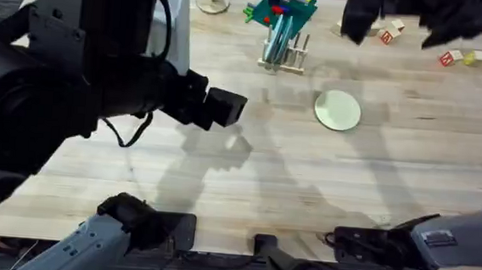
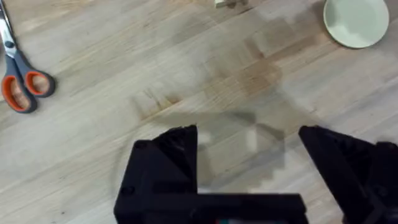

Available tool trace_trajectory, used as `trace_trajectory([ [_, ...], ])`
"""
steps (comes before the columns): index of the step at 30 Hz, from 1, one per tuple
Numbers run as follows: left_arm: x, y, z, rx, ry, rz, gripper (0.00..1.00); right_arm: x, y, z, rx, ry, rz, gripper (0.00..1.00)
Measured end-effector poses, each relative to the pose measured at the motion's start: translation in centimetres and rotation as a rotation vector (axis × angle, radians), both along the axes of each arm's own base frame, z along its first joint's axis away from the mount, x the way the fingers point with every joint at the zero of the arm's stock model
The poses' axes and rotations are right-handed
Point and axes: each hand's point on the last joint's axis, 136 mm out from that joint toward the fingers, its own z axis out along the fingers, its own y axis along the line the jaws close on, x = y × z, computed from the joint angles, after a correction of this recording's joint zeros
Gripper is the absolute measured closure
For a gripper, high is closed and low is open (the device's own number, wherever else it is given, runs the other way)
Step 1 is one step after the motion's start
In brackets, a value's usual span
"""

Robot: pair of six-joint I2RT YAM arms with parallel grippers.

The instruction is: Pick up the plates from the table one by one and place each into a slot on the dish rack.

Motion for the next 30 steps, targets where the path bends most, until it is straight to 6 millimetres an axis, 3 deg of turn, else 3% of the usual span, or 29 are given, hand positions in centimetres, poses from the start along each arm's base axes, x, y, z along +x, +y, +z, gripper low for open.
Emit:
trace_trajectory([
  [8,-0.2,-0.7,0.1,-0.045,0.018,-0.007,0.007,-4.5,-2.7,-3.6,0.049,-0.016,-0.024,0.009],
  [17,0.4,-2.5,-1.7,-0.113,0.134,-0.007,0.006,-8.8,-5.9,-3.9,0.24,-0.029,-0.003,0.007],
  [22,1.2,-4.1,-1.6,-0.164,0.134,-0.023,0.006,-9.7,-7.0,-3.7,0.297,-0.025,0.013,0.006],
  [30,1.9,-7.6,-0.6,-0.235,0.089,-0.085,0.003,-9.7,-6.1,-3.6,0.346,-0.025,0.113,0.007],
])
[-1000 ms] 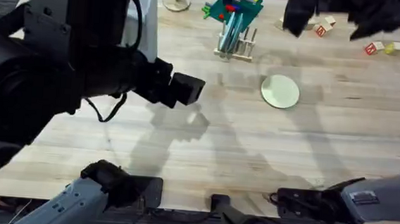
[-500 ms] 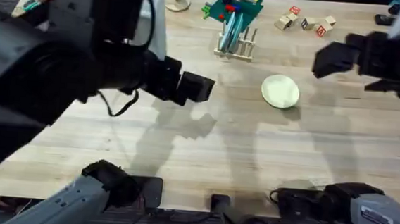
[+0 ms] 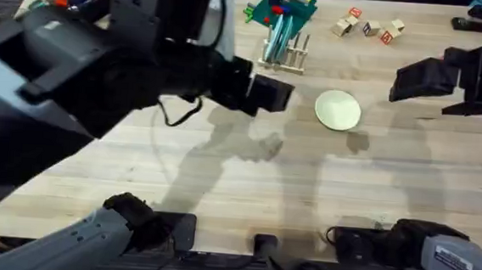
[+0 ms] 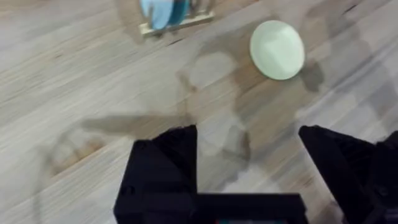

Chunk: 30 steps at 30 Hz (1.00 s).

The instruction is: Pick up the plates from the table one by one and place each into a slot on the dish rack.

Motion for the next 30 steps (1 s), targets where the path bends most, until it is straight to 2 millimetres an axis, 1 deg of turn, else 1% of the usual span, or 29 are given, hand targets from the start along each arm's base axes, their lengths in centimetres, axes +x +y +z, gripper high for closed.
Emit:
trace_trajectory([
  [1,0.1,-0.5,0.0,-0.008,0.001,-0.006,0.013,0.0,0.1,0.0,0.002,-0.001,0.005,0.007],
  [3,0.2,-1.6,-0.2,-0.021,0.005,-0.018,0.099,0.0,0.1,0.0,0.004,-0.002,0.012,0.007],
  [4,0.2,-2.3,-0.4,-0.028,0.01,-0.025,0.189,0.0,0.2,0.0,0.005,-0.002,0.014,0.009],
  [7,0.2,-4.1,-1.0,-0.039,0.022,-0.054,0.546,0.0,0.2,0.0,0.008,-0.003,0.018,0.007],
  [9,0.2,-5.4,-1.5,-0.05,0.032,-0.069,0.868,0.0,0.2,0.0,0.009,-0.003,0.02,0.007],
  [10,0.3,-6.0,-1.7,-0.058,0.036,-0.073,0.938,0.0,0.2,0.0,0.009,-0.003,0.02,0.007],
  [14,0.8,-8.2,-1.7,-0.113,0.04,-0.067,0.961,0.0,0.2,0.0,0.008,-0.003,0.023,0.007],
  [17,1.4,-9.6,-0.8,-0.188,0.035,-0.041,0.961,0.0,0.2,0.0,0.007,-0.004,0.023,0.007],
  [20,1.7,-10.4,0.2,-0.262,0.043,-0.011,0.961,0.0,0.2,0.0,0.007,-0.003,0.023,0.008],
  [23,2.0,-11.0,0.7,-0.319,0.07,0.011,0.961,0.0,0.2,0.0,0.007,-0.003,0.023,0.008],
  [26,2.2,-12.0,0.4,-0.365,0.115,0.017,0.961,0.0,0.2,0.0,0.007,-0.003,0.024,0.009],
  [30,2.7,-13.3,-1.1,-0.403,0.189,0.031,0.962,0.0,0.2,0.0,0.007,-0.004,0.025,0.007],
])
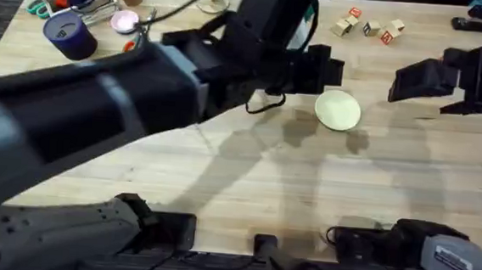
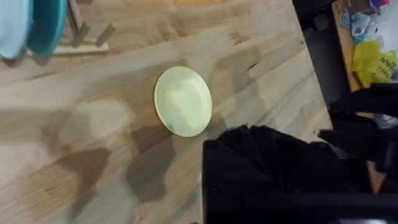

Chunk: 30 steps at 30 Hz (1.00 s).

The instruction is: Pick up the plates from the table one by one and place each into a slot on the dish rack.

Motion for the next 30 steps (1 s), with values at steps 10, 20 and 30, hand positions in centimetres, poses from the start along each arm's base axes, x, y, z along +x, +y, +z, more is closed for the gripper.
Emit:
trace_trajectory([
  [10,1.1,-2.0,-4.0,-0.021,0.112,0.004,0.961,0.0,0.0,0.0,0.0,0.0,0.001,0.008],
  [20,1.0,-3.7,-8.8,-0.007,0.192,-0.061,0.959,0.0,0.0,0.0,0.0,0.0,0.001,0.009],
  [30,0.7,-4.7,-11.4,0.015,0.197,-0.096,0.96,0.0,0.0,0.0,0.0,0.0,0.001,0.009],
])
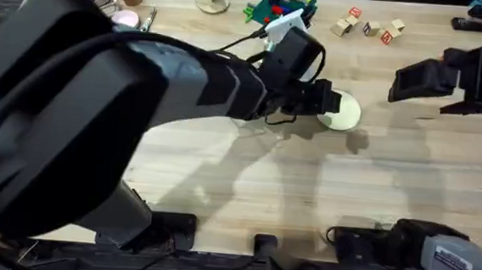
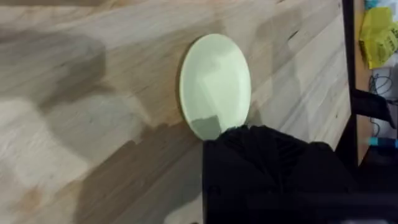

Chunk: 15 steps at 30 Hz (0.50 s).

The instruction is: Pick up the plates from the table one by one and place each into a slot on the dish rack.

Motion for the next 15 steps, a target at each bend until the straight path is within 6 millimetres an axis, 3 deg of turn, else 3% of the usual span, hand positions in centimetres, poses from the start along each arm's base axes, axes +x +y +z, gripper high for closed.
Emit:
trace_trajectory([
  [15,0.2,-0.8,-1.5,-0.008,-0.011,-0.015,0.96,0.0,0.0,0.0,0.0,0.0,0.0,0.007],
])
